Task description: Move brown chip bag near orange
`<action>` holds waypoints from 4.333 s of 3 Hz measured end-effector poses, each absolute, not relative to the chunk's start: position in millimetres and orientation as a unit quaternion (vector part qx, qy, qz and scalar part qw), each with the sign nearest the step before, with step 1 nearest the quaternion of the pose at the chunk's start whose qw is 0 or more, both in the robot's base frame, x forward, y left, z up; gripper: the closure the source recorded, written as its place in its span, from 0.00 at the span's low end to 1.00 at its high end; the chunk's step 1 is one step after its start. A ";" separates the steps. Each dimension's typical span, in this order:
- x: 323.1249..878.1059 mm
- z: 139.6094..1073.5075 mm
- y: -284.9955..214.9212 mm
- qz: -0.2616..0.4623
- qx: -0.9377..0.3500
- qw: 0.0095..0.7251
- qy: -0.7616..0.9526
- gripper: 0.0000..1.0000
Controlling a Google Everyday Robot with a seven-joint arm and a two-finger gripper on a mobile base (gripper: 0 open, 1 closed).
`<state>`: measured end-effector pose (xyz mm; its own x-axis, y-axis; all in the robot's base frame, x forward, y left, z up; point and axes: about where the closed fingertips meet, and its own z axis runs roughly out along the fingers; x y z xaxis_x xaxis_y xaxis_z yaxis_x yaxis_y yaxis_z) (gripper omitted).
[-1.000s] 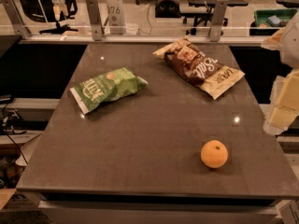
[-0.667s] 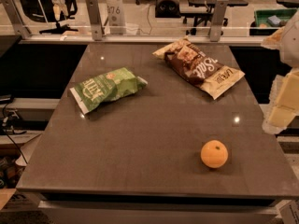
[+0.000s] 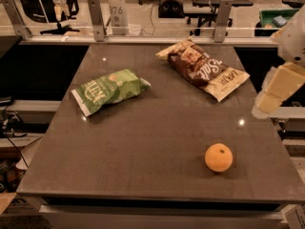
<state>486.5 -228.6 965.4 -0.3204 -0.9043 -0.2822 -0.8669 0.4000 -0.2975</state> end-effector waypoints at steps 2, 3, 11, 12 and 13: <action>552.5 947.4 -240.3 -0.055 -0.500 0.251 0.827 0.00; 583.6 935.5 -248.5 -0.048 -0.474 0.268 0.837 0.00; 677.7 829.1 -212.3 0.139 -0.405 0.192 0.883 0.48; 672.2 833.8 -212.1 0.133 -0.407 0.192 0.883 0.70; 661.4 843.4 -212.4 0.127 -0.412 0.197 0.881 0.93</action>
Offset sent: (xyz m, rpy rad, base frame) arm 0.1100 -0.0215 -0.0293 0.1110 -0.1277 -0.1480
